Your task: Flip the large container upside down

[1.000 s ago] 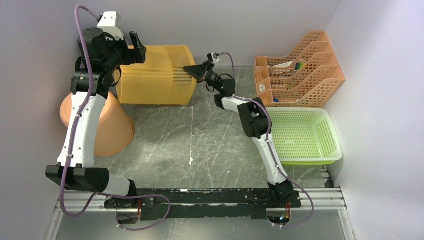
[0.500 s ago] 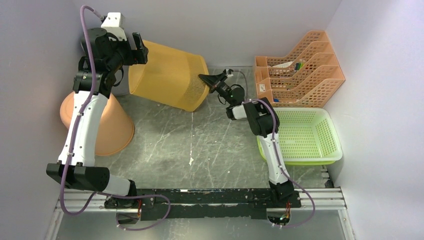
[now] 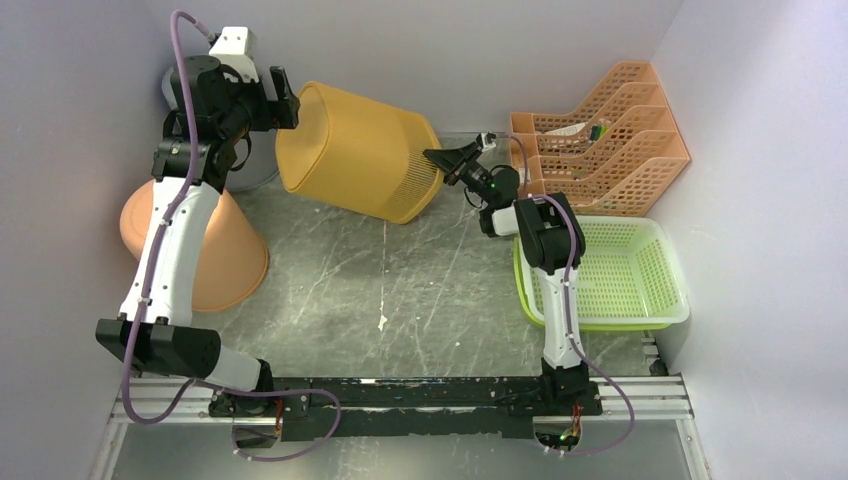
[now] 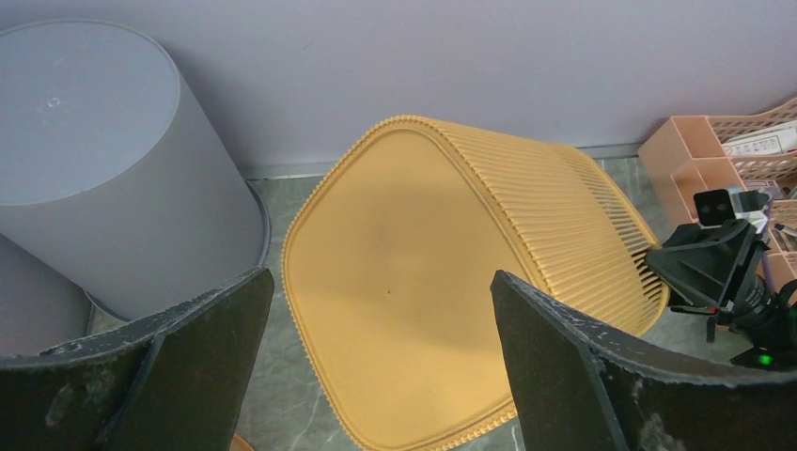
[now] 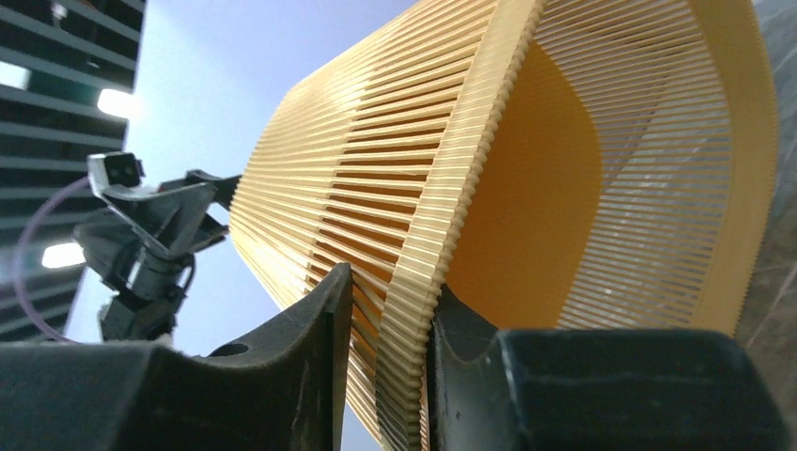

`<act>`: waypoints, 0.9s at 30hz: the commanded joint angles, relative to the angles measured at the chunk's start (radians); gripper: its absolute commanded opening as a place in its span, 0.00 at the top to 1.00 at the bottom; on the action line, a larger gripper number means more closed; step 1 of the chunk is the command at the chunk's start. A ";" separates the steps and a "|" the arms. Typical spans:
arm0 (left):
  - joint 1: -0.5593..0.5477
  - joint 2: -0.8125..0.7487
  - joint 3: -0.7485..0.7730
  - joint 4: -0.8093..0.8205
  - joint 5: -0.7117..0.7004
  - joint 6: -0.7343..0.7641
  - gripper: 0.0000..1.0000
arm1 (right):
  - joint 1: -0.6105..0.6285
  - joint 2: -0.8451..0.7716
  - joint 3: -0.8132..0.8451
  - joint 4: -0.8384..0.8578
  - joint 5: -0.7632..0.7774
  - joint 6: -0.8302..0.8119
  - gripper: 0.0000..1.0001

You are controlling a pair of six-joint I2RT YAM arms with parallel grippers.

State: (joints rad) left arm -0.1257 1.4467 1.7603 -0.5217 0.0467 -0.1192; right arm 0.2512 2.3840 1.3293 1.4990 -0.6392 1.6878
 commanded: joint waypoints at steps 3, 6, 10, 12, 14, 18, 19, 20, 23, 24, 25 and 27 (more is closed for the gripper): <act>-0.006 0.019 -0.009 0.014 0.001 0.001 0.01 | -0.033 -0.049 -0.052 -0.381 -0.079 -0.315 0.70; -0.006 0.025 -0.013 0.014 0.002 0.002 0.01 | -0.033 -0.076 -0.056 -0.499 -0.053 -0.399 0.68; -0.007 0.032 -0.019 0.014 0.007 0.004 0.01 | -0.036 -0.099 -0.055 -0.604 -0.005 -0.469 0.69; -0.008 0.035 -0.023 0.015 0.005 0.005 0.01 | -0.038 -0.118 -0.047 -0.694 0.025 -0.521 0.69; -0.008 0.037 -0.027 0.017 0.005 0.006 0.01 | -0.038 -0.139 -0.035 -0.770 0.056 -0.581 0.69; -0.008 0.046 -0.028 0.021 0.009 0.004 0.01 | -0.041 -0.188 -0.019 -0.914 0.139 -0.682 0.69; -0.008 0.050 -0.027 0.022 0.011 0.004 0.01 | -0.044 -0.198 -0.016 -0.948 0.160 -0.701 0.69; -0.008 0.054 -0.026 0.023 0.012 0.004 0.01 | -0.045 -0.206 -0.009 -0.979 0.177 -0.721 0.69; -0.009 0.065 -0.020 0.024 0.016 0.004 0.01 | -0.052 -0.223 0.008 -1.063 0.223 -0.769 0.69; -0.009 0.069 -0.017 0.025 0.017 0.004 0.01 | -0.055 -0.227 0.010 -1.087 0.237 -0.782 0.69; -0.009 0.072 -0.015 0.024 0.019 0.004 0.01 | -0.057 -0.233 0.009 -1.096 0.246 -0.792 0.69; -0.010 0.076 -0.013 0.027 0.020 0.004 0.01 | -0.063 -0.247 0.000 -1.116 0.274 -0.803 0.69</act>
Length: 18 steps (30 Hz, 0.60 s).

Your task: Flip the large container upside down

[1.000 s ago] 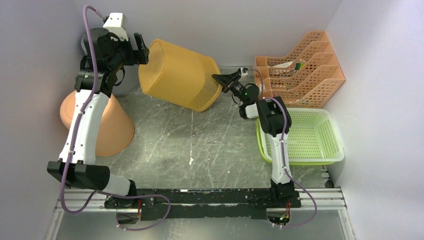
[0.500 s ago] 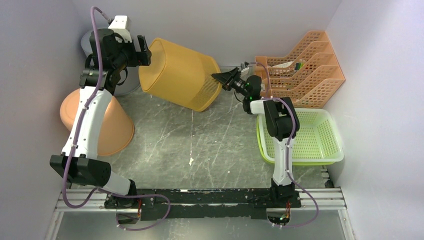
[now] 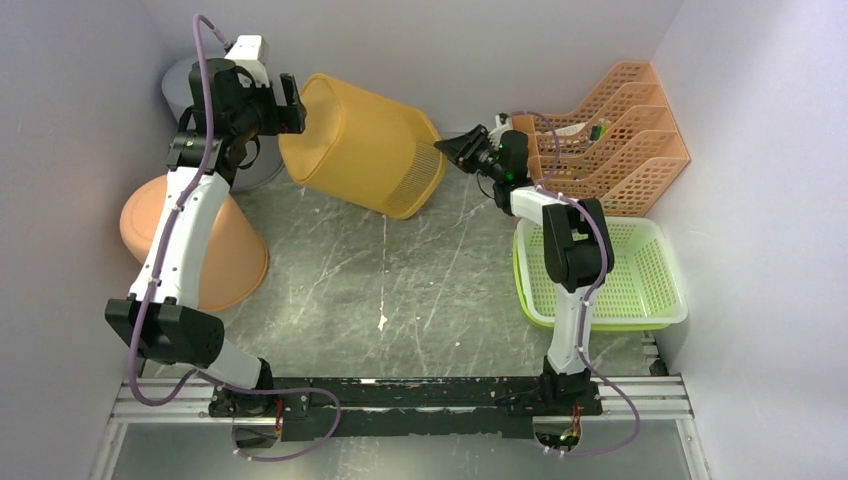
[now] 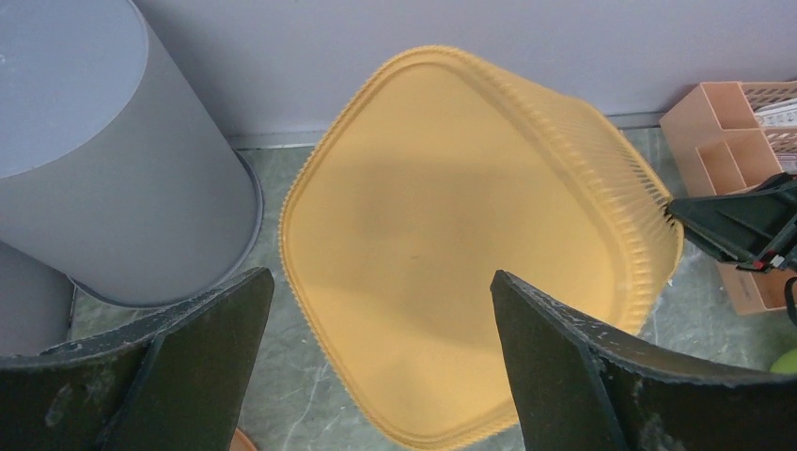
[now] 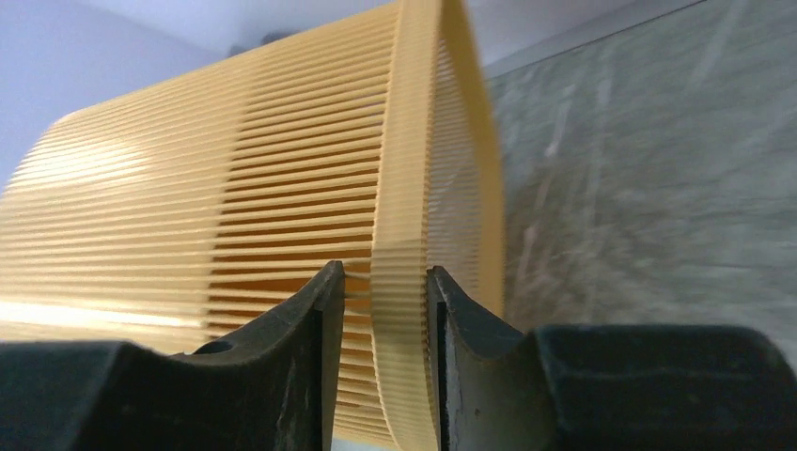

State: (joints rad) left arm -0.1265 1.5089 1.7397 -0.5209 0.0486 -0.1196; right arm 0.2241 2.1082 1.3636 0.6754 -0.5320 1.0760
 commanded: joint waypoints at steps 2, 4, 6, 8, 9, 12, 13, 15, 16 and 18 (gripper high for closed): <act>-0.010 0.017 0.006 0.027 0.019 0.003 0.01 | -0.043 0.027 -0.036 -0.308 0.177 -0.203 0.69; -0.011 0.019 0.004 0.027 0.021 0.002 0.01 | -0.048 0.033 -0.030 -0.324 0.173 -0.211 0.69; -0.012 0.020 0.000 0.028 0.019 0.002 0.01 | -0.051 0.038 -0.021 -0.345 0.174 -0.222 0.69; -0.012 0.022 0.001 0.028 0.020 0.001 0.01 | -0.051 0.042 -0.014 -0.355 0.169 -0.229 0.70; -0.012 0.023 0.004 0.026 0.020 0.001 0.01 | -0.052 0.042 -0.010 -0.358 0.168 -0.230 0.70; -0.013 0.026 0.012 0.027 0.019 0.000 0.01 | -0.051 0.043 0.000 -0.367 0.164 -0.238 0.70; -0.013 0.026 0.013 0.026 0.018 -0.001 0.01 | -0.052 0.043 0.006 -0.373 0.161 -0.242 0.70; -0.013 0.025 0.013 0.027 0.019 -0.003 0.01 | -0.051 0.039 0.014 -0.385 0.157 -0.253 0.71; -0.014 0.023 0.016 0.027 0.019 -0.004 0.01 | -0.051 0.035 0.020 -0.393 0.158 -0.259 0.71; -0.015 0.024 0.022 0.024 0.020 -0.006 0.01 | -0.051 0.020 0.032 -0.419 0.171 -0.278 0.71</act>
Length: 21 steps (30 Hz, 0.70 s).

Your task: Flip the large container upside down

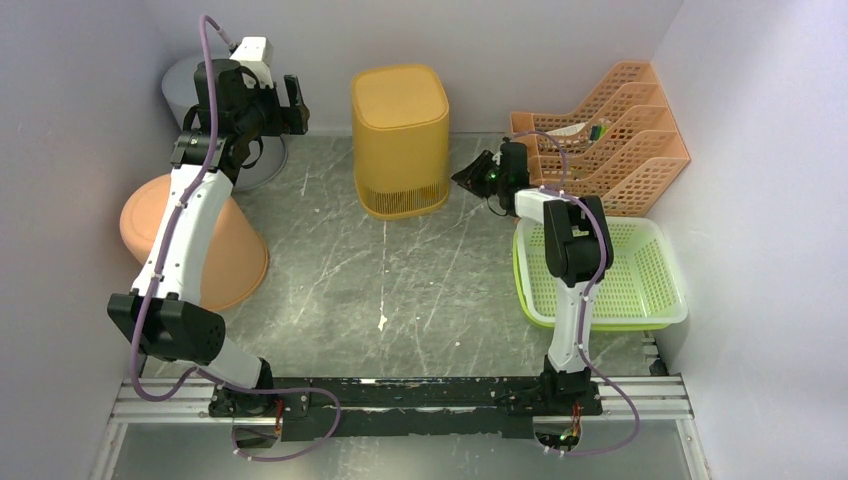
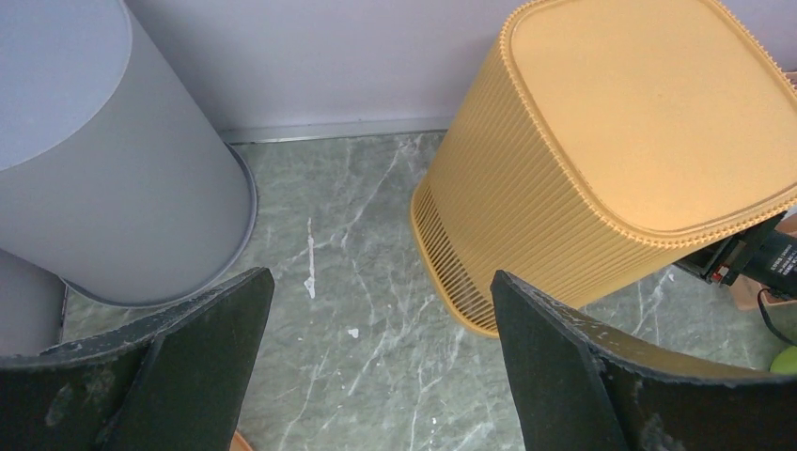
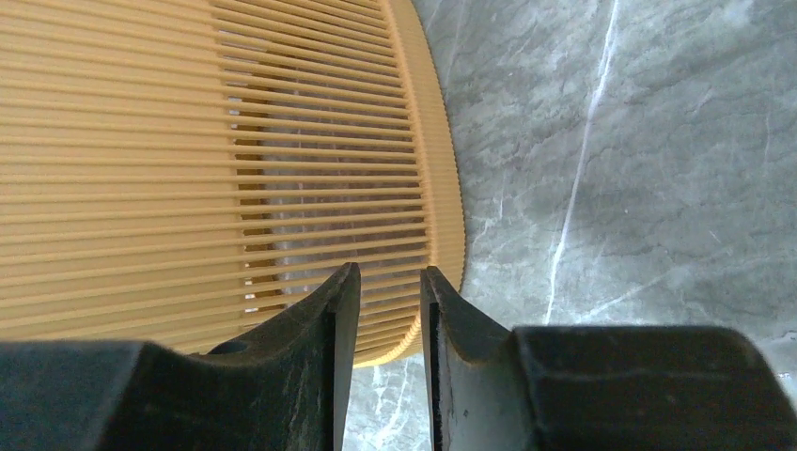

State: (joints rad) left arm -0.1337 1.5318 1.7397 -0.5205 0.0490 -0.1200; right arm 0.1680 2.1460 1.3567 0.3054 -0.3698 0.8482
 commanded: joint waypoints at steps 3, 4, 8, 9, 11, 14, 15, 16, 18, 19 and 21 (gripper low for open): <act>-0.009 0.008 0.038 0.016 0.021 -0.006 0.01 | 0.005 -0.031 0.076 -0.100 0.035 -0.085 0.71; -0.009 0.011 0.049 0.012 0.024 -0.006 0.01 | 0.006 -0.027 0.104 -0.132 0.041 -0.101 0.71; -0.011 0.031 0.108 -0.006 0.041 -0.008 0.01 | 0.030 0.022 0.268 -0.287 0.053 -0.183 0.71; -0.012 0.033 0.120 -0.007 0.043 -0.010 0.01 | 0.042 0.042 0.317 -0.324 0.056 -0.209 0.71; -0.012 0.033 0.135 -0.007 0.050 -0.016 0.01 | 0.067 0.094 0.432 -0.408 0.051 -0.261 0.71; -0.015 0.031 0.142 -0.006 0.072 -0.025 0.01 | 0.112 0.179 0.592 -0.511 0.035 -0.313 0.71; -0.016 0.029 0.143 -0.008 0.079 -0.025 0.01 | 0.130 0.200 0.643 -0.531 0.035 -0.318 0.71; -0.018 0.028 0.143 -0.010 0.084 -0.022 0.01 | 0.148 0.214 0.666 -0.541 0.035 -0.317 0.71; -0.018 0.021 0.144 -0.020 0.087 -0.014 0.01 | 0.183 0.226 0.678 -0.530 0.025 -0.296 0.71; -0.018 0.016 0.142 -0.025 0.085 -0.009 0.01 | 0.203 0.228 0.680 -0.520 0.016 -0.283 0.71; -0.018 0.002 0.135 -0.027 0.076 -0.002 0.01 | 0.248 0.239 0.693 -0.503 0.000 -0.267 0.71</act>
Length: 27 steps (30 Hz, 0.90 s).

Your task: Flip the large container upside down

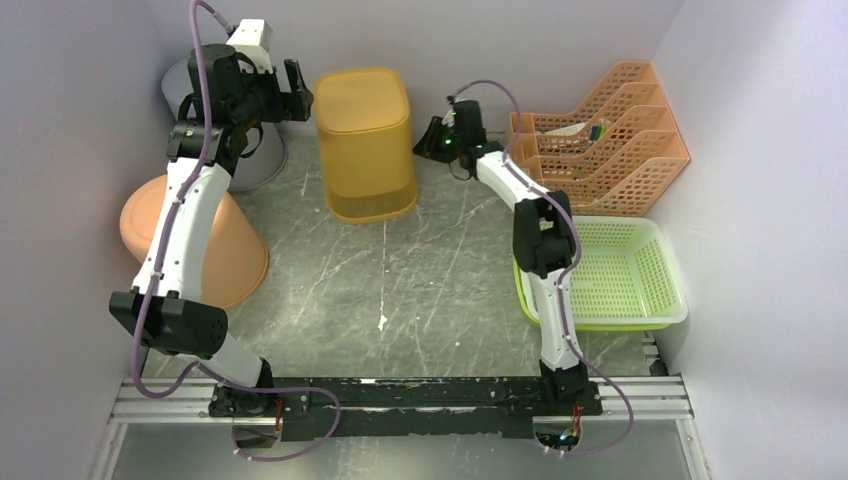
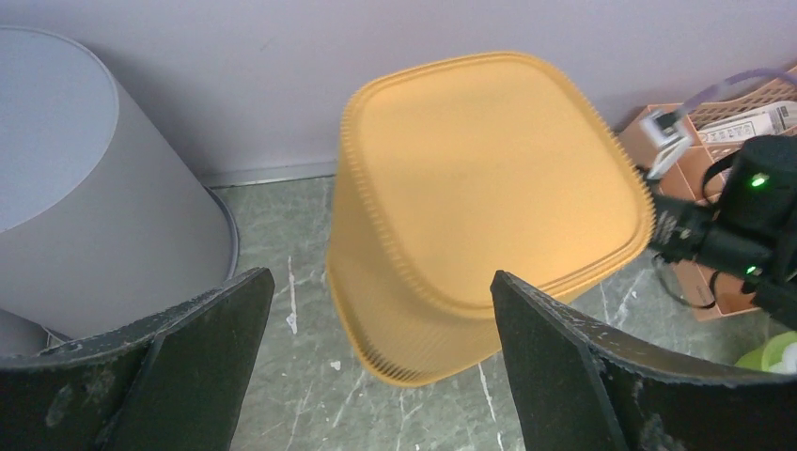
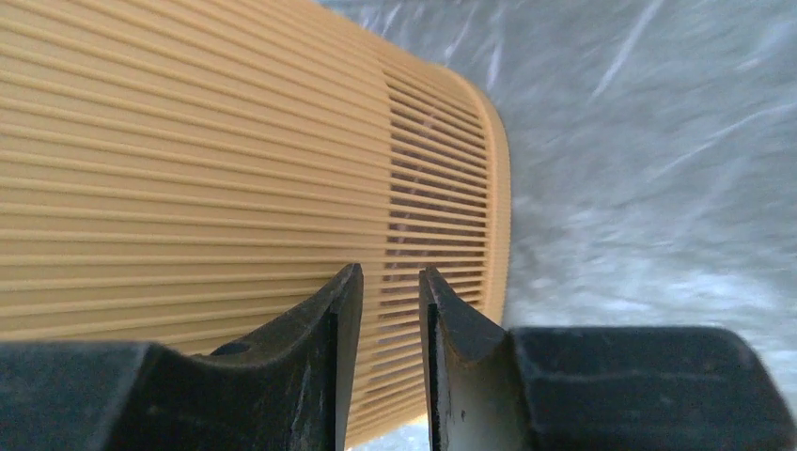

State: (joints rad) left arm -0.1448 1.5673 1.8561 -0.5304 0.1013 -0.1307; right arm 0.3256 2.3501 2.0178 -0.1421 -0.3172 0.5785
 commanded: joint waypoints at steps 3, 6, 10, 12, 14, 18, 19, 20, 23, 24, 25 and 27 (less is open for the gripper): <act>-0.007 -0.053 0.005 -0.014 0.021 0.012 0.01 | 0.156 0.069 0.077 -0.037 -0.094 0.020 0.71; -0.007 -0.062 -0.011 -0.008 0.032 0.009 0.01 | 0.223 0.103 0.120 -0.005 -0.137 0.036 0.72; -0.007 -0.072 -0.035 0.003 0.048 0.000 0.01 | 0.268 0.126 0.142 0.031 -0.180 0.047 0.72; -0.007 -0.075 -0.040 0.005 0.054 -0.001 0.01 | 0.280 0.119 0.127 0.040 -0.182 0.051 0.72; -0.007 -0.075 -0.043 0.008 0.058 -0.002 0.01 | 0.286 0.093 0.091 0.040 -0.164 0.041 0.72; -0.007 -0.071 -0.047 0.015 0.073 -0.009 0.01 | 0.278 0.008 0.022 -0.051 -0.065 -0.024 0.70; -0.008 -0.069 -0.047 0.017 0.077 -0.012 0.01 | 0.271 -0.018 0.007 -0.082 -0.036 -0.042 0.69; -0.008 -0.067 -0.049 0.017 0.083 -0.014 0.01 | 0.264 -0.050 -0.011 -0.110 -0.014 -0.062 0.68; -0.007 -0.057 -0.051 0.015 0.102 -0.019 0.01 | 0.248 -0.167 -0.062 -0.192 0.088 -0.137 0.63; -0.007 -0.056 -0.052 0.016 0.110 -0.022 0.01 | 0.246 -0.194 -0.060 -0.237 0.131 -0.169 0.62; -0.008 -0.055 -0.052 0.017 0.115 -0.025 0.01 | 0.245 -0.217 -0.047 -0.286 0.172 -0.207 0.61; -0.009 -0.055 -0.056 0.020 0.123 -0.027 0.01 | 0.245 -0.249 -0.007 -0.398 0.251 -0.274 0.60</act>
State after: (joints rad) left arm -0.1463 1.5135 1.8145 -0.5343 0.1719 -0.1402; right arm 0.5732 2.2368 1.9465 -0.3607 -0.2531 0.4629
